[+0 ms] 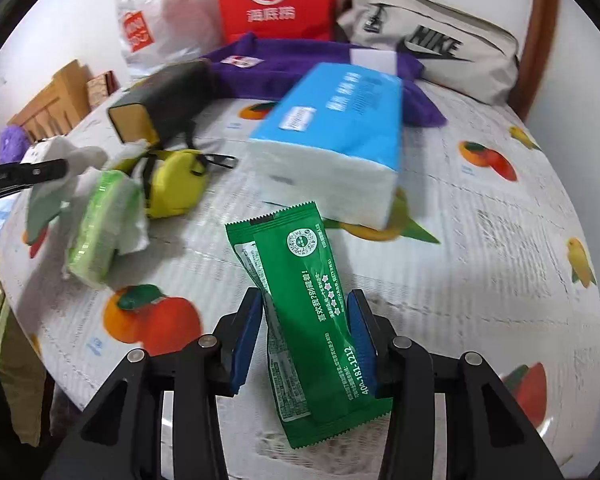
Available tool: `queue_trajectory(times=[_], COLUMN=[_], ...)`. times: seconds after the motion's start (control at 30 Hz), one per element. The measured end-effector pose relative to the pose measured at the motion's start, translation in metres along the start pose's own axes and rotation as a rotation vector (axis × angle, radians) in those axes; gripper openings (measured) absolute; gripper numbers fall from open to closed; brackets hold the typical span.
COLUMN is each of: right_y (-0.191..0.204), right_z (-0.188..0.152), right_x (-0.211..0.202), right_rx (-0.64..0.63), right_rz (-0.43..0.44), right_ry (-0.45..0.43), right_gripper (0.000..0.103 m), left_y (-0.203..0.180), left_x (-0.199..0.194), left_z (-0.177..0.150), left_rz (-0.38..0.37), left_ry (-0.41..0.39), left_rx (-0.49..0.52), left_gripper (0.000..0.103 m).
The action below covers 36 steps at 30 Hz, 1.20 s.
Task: Organize soft objects
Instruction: 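Carry the green strip onto the purple towel and release while the left tool places the glove there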
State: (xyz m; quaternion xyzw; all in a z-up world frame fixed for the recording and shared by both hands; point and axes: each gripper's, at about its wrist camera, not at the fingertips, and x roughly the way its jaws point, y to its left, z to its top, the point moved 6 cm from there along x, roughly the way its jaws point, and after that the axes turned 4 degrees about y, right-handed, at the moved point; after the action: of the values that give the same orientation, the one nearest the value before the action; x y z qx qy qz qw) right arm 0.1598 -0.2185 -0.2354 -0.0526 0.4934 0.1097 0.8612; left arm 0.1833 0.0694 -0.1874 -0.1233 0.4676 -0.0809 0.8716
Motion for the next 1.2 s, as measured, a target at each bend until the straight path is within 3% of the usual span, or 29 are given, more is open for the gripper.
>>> queue_trajectory(times=[0.3, 0.6, 1.2], right_y=[-0.003, 0.006, 0.008], right_z=[0.007, 0.027, 0.114], right_x=[-0.017, -0.04, -0.051], right_rx=[0.025, 0.002, -0.038], right_rz=[0.068, 0.131, 0.182], right_ry=[-0.057, -0.101, -0.17], right_gripper=[0.044, 0.044, 0.043], left_y=[-0.002, -0.016, -0.038], left_x=[-0.007, -0.024, -0.031], left_z=[-0.004, 0.018, 0.085], left_rz=[-0.03, -0.086, -0.074], left_ry=[0.01, -0.001, -0.03], left_rx=[-0.052, -0.051, -0.008], left_gripper=[0.015, 0.015, 0.015])
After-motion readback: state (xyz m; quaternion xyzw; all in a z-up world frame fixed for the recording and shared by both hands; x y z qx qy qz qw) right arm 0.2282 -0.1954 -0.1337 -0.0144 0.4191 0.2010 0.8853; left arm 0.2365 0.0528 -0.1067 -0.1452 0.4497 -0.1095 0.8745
